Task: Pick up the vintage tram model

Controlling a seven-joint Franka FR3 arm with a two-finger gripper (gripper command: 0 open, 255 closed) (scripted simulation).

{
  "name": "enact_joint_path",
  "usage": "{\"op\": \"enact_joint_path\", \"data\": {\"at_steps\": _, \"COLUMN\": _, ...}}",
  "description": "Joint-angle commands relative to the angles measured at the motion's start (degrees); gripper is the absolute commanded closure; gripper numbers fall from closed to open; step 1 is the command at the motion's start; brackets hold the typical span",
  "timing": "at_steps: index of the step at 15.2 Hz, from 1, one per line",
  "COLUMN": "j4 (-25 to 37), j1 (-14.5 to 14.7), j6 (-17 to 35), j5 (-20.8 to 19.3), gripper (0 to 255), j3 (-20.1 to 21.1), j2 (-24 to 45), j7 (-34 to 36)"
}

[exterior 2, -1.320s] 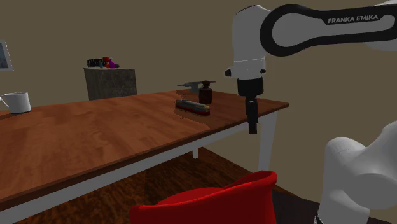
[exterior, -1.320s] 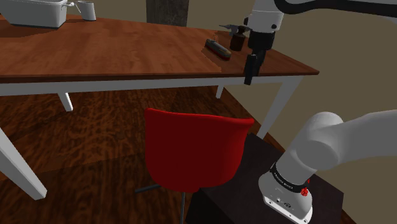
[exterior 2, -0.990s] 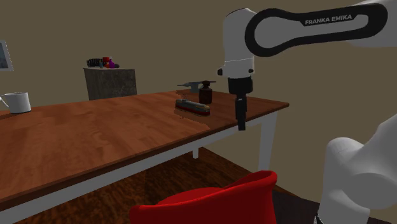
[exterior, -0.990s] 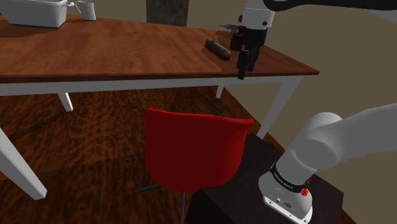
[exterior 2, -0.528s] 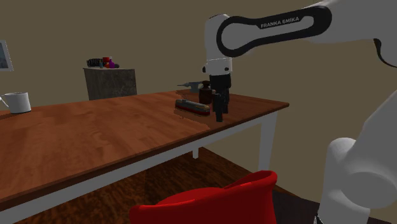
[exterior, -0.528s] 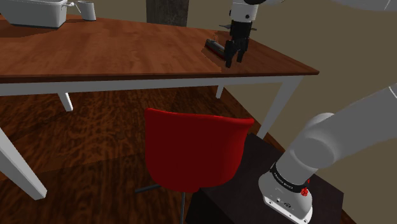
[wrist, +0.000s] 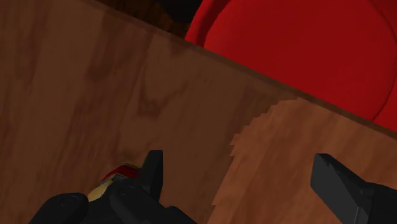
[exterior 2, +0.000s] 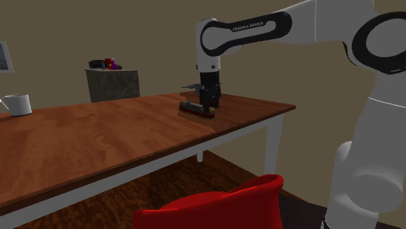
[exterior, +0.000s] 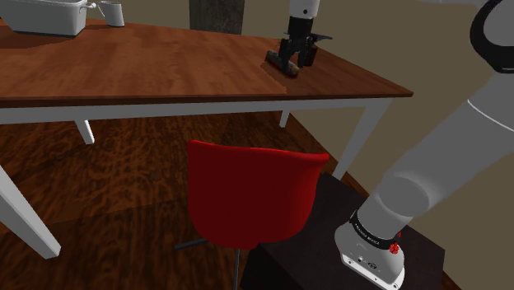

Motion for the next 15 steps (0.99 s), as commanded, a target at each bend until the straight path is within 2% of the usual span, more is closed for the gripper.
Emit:
{"op": "enact_joint_path", "data": {"at_steps": 1, "j4": 4.38, "j1": -0.68, "j6": -0.04, "j5": 0.21, "gripper": 0, "j3": -0.78, "j2": 3.89, "j7": 0.08}}
{"op": "enact_joint_path", "data": {"at_steps": 8, "j4": 23.98, "j1": -3.49, "j6": -3.30, "j5": 2.15, "gripper": 0, "j3": -3.48, "j2": 18.87, "j7": -0.19}}
{"op": "enact_joint_path", "data": {"at_steps": 13, "j4": 43.90, "j1": -6.61, "j6": -9.07, "j5": 4.62, "gripper": 0, "j3": -5.03, "j2": 32.16, "j7": -0.43}}
{"op": "enact_joint_path", "data": {"at_steps": 15, "j4": 40.94, "j1": -6.48, "j6": -7.00, "j5": 4.48, "gripper": 0, "j3": -4.97, "j2": 31.27, "j7": -0.31}}
